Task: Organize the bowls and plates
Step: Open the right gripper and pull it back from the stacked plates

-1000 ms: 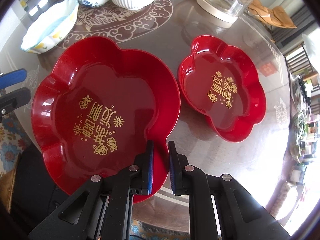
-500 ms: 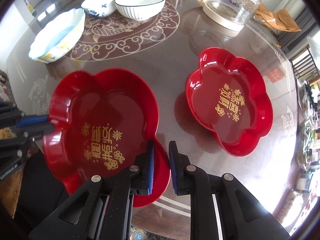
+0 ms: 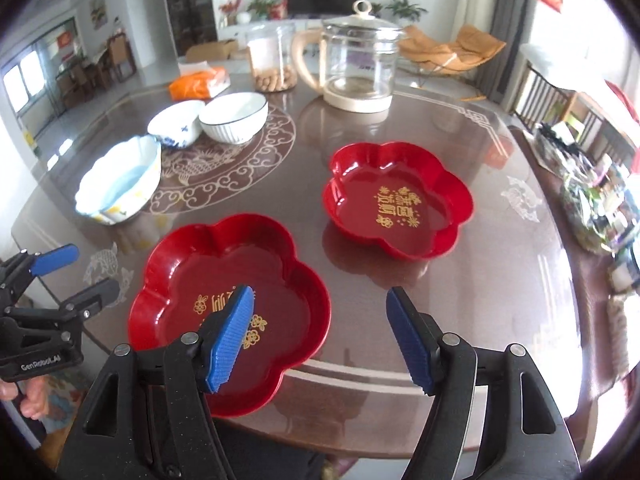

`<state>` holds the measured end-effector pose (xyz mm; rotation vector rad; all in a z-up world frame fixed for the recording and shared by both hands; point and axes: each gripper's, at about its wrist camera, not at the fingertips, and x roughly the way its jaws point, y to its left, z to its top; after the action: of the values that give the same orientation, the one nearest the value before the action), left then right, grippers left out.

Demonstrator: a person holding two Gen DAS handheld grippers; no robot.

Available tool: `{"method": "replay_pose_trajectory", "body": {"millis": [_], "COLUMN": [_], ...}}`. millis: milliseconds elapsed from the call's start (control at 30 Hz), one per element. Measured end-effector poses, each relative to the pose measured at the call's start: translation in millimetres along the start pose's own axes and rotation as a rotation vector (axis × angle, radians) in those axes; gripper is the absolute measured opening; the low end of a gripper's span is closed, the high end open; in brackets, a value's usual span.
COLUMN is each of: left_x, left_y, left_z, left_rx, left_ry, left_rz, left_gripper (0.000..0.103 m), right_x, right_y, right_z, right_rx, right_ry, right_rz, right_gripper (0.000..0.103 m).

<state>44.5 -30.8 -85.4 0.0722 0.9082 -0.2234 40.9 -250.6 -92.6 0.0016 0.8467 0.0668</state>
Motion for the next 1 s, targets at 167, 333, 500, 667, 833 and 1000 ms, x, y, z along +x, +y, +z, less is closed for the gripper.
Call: {"method": "replay_pose_trajectory", "body": {"millis": [167, 333, 500, 667, 833, 1000], "left_x": [-1, -3, 1, 0, 5, 9], "left_y": [-2, 6, 11, 14, 21, 27], "left_z": [-5, -9, -15, -19, -25, -30], "left_rx": [0.022, -0.001, -0.023, -0.02, -0.048, -0.073], "left_ry": [-0.003, -0.013, 0.004, 0.006, 0.047, 0.08], "left_rz": [0.034, 0.058, 0.077, 0.08, 0.032, 0.007], "left_gripper": [0.085, 0.085, 0.085, 0.085, 0.085, 0.085], "right_x": [-8, -20, -28, -25, -28, -26], "right_y": [-3, -1, 0, 0, 2, 2], "right_z": [-38, -53, -58, -66, -69, -69], "right_rx": [0.134, 0.172, 0.176, 0.196, 0.187, 0.183], "right_ry": [-0.047, -0.114, -0.147, -0.141, -0.158, -0.148], "right_rz": [0.01, -0.012, -0.033, -0.025, -0.048, -0.112], "right_gripper": [0.073, 0.073, 0.073, 0.073, 0.073, 0.073]}}
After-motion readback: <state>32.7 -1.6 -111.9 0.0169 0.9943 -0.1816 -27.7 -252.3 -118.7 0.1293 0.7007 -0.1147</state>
